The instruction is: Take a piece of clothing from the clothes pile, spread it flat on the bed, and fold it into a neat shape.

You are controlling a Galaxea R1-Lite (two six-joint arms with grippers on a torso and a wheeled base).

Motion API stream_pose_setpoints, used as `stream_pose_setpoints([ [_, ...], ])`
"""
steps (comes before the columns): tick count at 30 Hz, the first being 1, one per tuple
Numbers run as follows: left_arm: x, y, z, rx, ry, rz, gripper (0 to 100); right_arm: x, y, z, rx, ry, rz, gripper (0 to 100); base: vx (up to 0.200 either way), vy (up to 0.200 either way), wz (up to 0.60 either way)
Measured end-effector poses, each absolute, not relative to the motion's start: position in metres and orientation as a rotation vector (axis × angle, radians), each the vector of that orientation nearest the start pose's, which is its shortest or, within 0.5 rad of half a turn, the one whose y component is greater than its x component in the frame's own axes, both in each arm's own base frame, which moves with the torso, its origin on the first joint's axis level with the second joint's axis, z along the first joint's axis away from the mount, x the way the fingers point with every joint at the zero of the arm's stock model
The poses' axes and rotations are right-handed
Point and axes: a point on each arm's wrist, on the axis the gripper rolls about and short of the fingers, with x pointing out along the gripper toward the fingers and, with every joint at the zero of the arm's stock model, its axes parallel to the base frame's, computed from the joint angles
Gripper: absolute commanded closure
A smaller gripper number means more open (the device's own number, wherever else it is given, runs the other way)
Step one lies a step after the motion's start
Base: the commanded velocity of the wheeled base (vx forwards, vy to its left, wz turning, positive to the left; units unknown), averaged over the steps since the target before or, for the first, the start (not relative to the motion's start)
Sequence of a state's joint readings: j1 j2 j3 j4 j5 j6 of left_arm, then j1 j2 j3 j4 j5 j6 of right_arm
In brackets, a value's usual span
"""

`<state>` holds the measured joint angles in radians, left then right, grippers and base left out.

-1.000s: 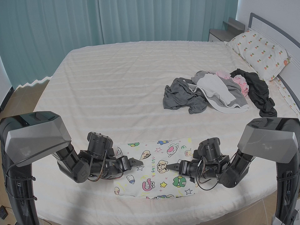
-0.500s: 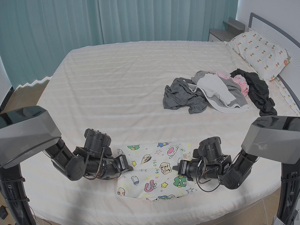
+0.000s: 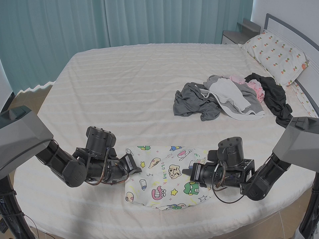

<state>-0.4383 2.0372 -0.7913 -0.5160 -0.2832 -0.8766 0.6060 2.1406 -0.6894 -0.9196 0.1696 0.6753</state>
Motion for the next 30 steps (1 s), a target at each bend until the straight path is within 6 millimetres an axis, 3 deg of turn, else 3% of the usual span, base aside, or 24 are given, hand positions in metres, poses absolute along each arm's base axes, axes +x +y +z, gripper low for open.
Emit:
stream_pose_setpoints([
  [3,0.301,-0.151,0.062,-0.744,0.980,-0.320,100,0.277,0.198,0.042,0.509,0.755,0.545,100,0.000,0.000,0.00],
  [16,0.288,-0.161,0.089,-0.796,0.936,-0.351,100,0.268,0.196,0.058,0.513,0.716,0.555,100,0.000,-0.200,0.00],
  [30,0.279,-0.177,0.095,-0.768,0.913,-0.374,100,0.266,0.180,0.073,0.523,0.683,0.516,100,0.000,-0.200,0.00],
])
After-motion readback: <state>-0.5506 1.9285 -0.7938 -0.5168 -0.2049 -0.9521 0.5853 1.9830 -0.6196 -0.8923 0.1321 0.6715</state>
